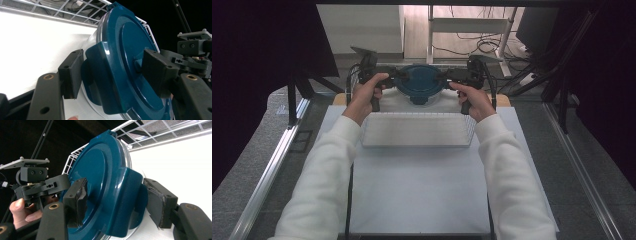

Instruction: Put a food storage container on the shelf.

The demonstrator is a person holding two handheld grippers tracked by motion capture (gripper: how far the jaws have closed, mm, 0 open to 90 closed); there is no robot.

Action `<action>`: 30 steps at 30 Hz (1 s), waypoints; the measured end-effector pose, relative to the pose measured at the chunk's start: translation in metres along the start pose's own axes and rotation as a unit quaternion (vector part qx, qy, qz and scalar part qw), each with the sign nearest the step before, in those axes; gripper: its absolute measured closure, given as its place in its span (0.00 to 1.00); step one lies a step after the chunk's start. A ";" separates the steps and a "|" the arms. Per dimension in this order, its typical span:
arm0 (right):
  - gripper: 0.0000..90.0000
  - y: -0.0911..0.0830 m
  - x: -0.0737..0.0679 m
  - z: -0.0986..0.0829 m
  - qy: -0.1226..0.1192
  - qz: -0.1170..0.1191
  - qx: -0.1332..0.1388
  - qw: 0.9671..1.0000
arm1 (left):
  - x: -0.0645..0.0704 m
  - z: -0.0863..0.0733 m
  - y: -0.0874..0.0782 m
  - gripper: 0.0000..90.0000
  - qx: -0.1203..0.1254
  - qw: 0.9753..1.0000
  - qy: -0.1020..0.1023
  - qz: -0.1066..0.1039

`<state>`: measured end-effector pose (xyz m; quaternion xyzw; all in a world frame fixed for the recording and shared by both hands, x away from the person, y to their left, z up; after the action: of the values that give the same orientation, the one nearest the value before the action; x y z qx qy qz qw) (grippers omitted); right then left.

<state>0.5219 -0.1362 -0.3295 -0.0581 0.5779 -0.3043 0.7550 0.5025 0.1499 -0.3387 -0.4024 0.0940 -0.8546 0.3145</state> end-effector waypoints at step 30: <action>0.11 -0.013 -0.024 -0.015 -0.106 -0.056 0.077 0.990 | 0.024 -0.004 -0.016 0.19 0.044 0.988 0.113 0.091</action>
<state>0.4999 -0.1300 -0.3082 -0.0639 0.4656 -0.3813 0.7960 0.4808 0.1476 -0.3192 -0.2787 0.1273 -0.8658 0.3957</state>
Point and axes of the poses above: each handheld gripper's, and its own axes: y roughly forward along the jaws, z roughly out of its top, x roughly to its right, the point moved 2 cm from there along y, roughly forward along the jaws, and after that the axes turned 12 degrees about y, right-handed, at the moved point
